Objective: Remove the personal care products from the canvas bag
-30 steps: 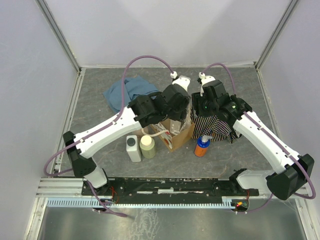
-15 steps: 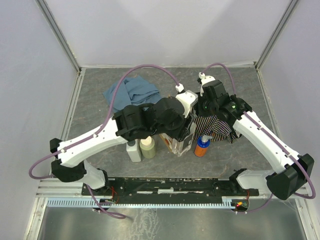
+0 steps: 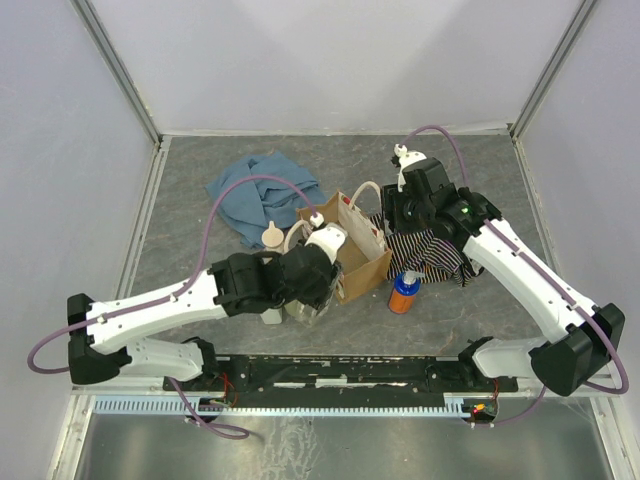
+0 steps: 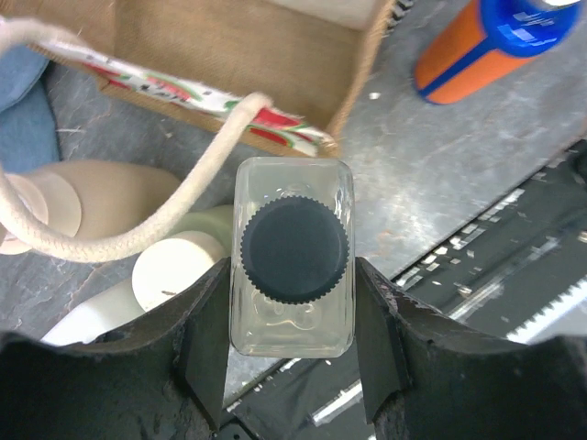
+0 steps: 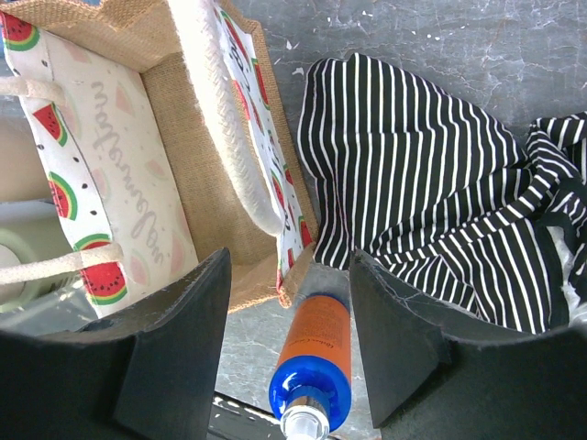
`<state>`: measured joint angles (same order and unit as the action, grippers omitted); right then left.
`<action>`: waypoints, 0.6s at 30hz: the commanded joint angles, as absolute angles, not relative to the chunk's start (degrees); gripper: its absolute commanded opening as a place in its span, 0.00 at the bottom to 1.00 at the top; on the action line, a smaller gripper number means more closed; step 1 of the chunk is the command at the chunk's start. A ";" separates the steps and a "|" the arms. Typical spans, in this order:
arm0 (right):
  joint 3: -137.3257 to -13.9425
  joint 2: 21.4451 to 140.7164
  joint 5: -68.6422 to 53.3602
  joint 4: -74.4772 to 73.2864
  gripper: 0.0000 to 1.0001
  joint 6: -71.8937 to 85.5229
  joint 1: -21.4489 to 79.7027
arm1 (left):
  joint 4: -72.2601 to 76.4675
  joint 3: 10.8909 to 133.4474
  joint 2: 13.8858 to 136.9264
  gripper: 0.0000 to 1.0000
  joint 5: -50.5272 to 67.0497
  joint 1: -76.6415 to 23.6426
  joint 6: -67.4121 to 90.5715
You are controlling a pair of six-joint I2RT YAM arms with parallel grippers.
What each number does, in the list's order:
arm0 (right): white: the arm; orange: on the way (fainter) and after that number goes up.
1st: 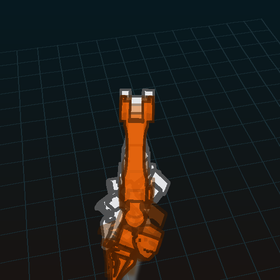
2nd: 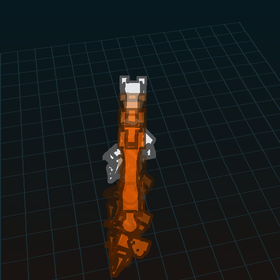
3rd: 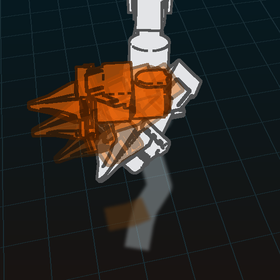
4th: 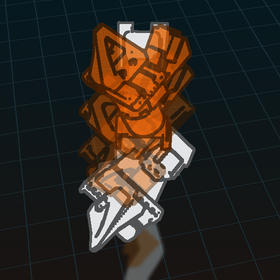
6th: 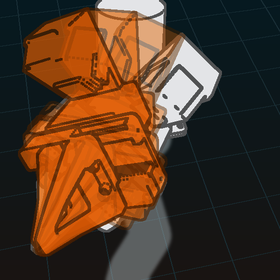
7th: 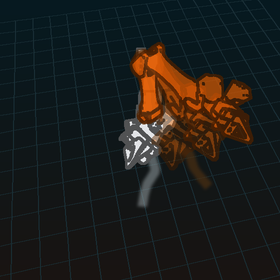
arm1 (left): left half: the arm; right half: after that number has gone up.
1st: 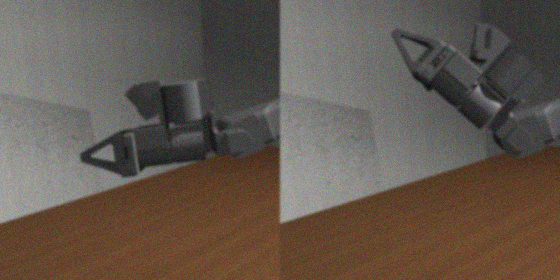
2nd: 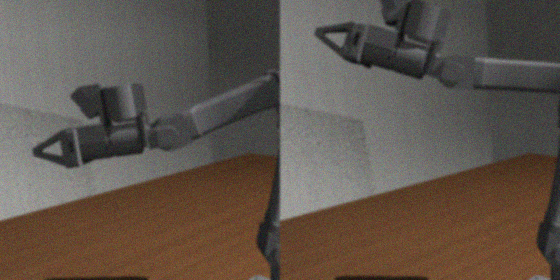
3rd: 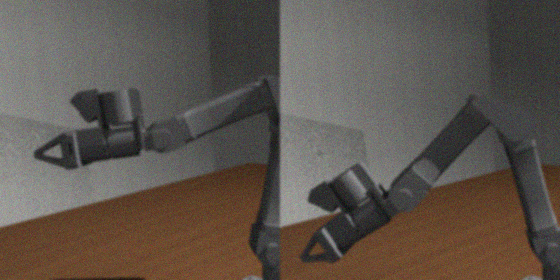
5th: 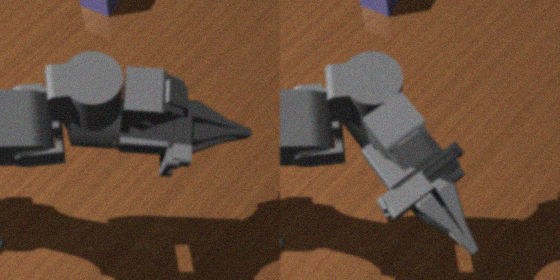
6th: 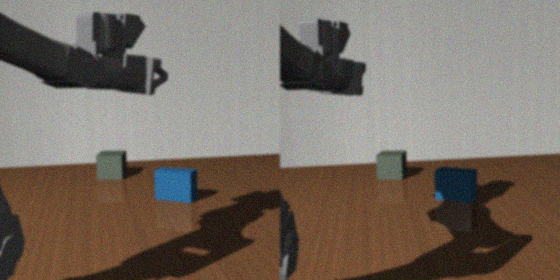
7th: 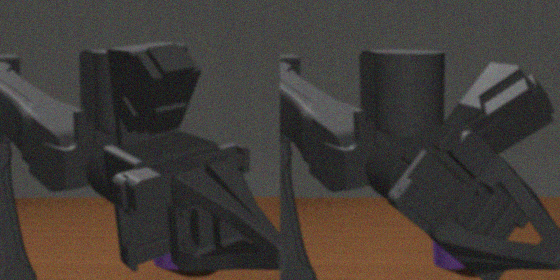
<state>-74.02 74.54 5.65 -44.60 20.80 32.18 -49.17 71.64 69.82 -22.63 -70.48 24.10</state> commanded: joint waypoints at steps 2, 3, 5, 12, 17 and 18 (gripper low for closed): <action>-77.14 74.67 4.03 -44.19 0.62 22.38 32.08 | -29.85 62.58 61.40 0.17 -32.65 -70.31 27.84; -77.23 74.80 3.59 -44.23 0.62 22.59 32.14 | -28.77 61.45 61.28 0.18 -34.34 -70.31 27.86; -77.56 75.00 3.03 -44.61 0.62 22.96 32.08 | -28.21 60.21 61.81 0.18 -35.78 -70.31 28.28; -78.05 75.08 1.94 -45.78 0.63 24.11 32.10 | -27.33 56.68 62.44 0.30 -37.39 -70.27 30.30; -78.43 74.68 1.79 -46.42 0.63 24.71 32.14 | -26.62 54.33 61.79 0.51 -37.30 -70.32 32.11; -78.59 74.67 1.72 -46.57 0.63 24.81 32.14 | -26.60 53.97 61.80 0.52 -37.35 -70.31 32.42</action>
